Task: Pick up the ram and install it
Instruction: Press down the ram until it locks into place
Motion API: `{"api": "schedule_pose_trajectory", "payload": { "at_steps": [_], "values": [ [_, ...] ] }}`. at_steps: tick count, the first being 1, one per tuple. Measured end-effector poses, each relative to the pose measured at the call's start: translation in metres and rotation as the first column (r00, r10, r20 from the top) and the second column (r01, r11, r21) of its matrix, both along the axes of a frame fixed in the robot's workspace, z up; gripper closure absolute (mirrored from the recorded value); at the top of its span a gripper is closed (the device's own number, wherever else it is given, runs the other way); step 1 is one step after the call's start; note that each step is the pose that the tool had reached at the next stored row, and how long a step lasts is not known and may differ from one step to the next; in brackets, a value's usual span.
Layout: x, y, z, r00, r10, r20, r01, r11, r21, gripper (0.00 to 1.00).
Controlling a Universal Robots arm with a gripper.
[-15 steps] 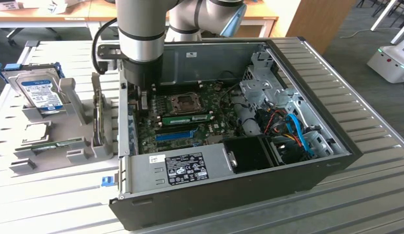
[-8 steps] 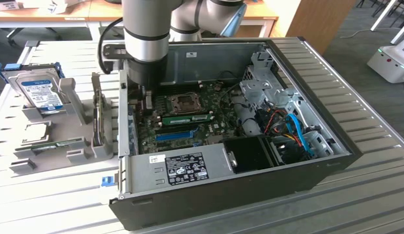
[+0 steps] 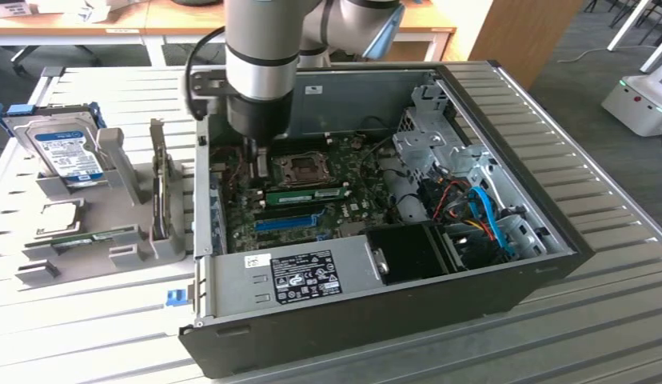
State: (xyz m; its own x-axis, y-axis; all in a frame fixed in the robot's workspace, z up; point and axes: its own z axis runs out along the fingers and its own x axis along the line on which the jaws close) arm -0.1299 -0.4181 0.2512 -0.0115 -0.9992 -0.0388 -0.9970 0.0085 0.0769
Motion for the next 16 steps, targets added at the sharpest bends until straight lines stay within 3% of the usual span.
{"api": "schedule_pose_trajectory", "payload": {
  "at_steps": [8, 16],
  "values": [
    [0.02, 0.0, 0.0, 1.0, 0.0, 0.0, 0.0, 1.0, 0.0058, 0.89],
    [0.023, 0.0, -0.0001, 1.0, 0.0, 0.0022, 0.0, 1.0, 0.0067, 0.89]
  ]
}}
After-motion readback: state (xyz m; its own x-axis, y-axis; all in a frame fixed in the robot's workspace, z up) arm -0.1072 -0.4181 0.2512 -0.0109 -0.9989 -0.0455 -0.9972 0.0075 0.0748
